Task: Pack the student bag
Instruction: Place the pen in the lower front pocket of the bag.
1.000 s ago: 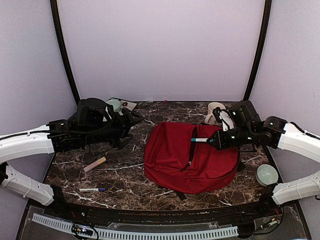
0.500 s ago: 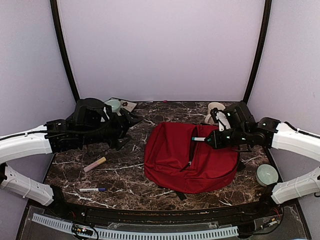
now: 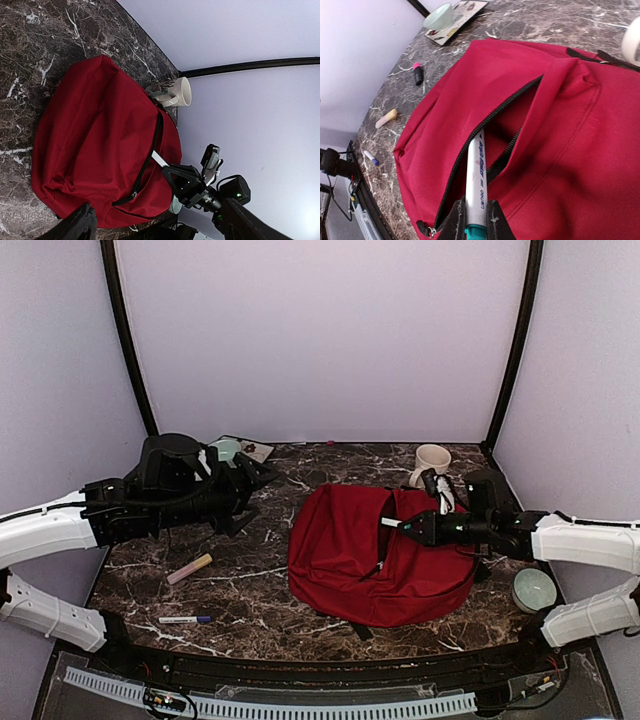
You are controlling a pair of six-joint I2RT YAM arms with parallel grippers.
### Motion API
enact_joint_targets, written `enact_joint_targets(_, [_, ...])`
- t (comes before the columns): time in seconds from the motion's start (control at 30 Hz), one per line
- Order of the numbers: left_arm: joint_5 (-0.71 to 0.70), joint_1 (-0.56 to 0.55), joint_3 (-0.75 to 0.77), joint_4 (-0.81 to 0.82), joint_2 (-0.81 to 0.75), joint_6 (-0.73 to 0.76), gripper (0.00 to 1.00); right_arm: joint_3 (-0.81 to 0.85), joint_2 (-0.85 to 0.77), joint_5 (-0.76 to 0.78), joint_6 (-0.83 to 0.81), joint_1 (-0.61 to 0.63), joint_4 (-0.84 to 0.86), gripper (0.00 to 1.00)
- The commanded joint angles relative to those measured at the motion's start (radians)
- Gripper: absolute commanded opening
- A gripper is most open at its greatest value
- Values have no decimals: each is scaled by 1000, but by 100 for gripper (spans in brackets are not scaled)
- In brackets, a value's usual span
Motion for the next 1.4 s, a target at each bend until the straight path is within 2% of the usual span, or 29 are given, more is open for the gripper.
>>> enact_joint_targets(0.0, [-15,4,4,-10,-28,29,89,-56,56,-268,-28,-26,296,0])
enact_joint_targets(0.23, [-37,5,4,12,-39,55,88,-42,157,-408,-37,-37,424,0])
enact_joint_targets(0.37, [-52,5,4,30,-41,79,87,-39,222,-434,-21,-37,506,0])
enact_joint_targets(0.6, [-78,5,12,46,-44,128,87,3,315,-472,-11,-37,546,2])
enact_joint_targets(0.7, [-84,6,26,30,-37,149,87,40,305,-465,-48,-38,465,18])
enact_joint_targets(0.8, [-92,8,56,-29,-24,175,86,88,261,-437,-88,-43,305,40])
enact_joint_targets(0.87, [-112,8,111,-138,-7,190,83,108,220,-411,-110,-46,212,47])
enact_joint_targets(1.0, [-166,8,220,-399,44,210,81,125,116,-356,-136,-55,49,54])
enact_joint_targets(1.13, [-200,9,249,-544,51,219,82,129,-10,-272,-149,-61,-89,61])
enact_joint_targets(1.37, [-239,30,257,-825,63,223,91,173,-147,-154,-177,-64,-261,62])
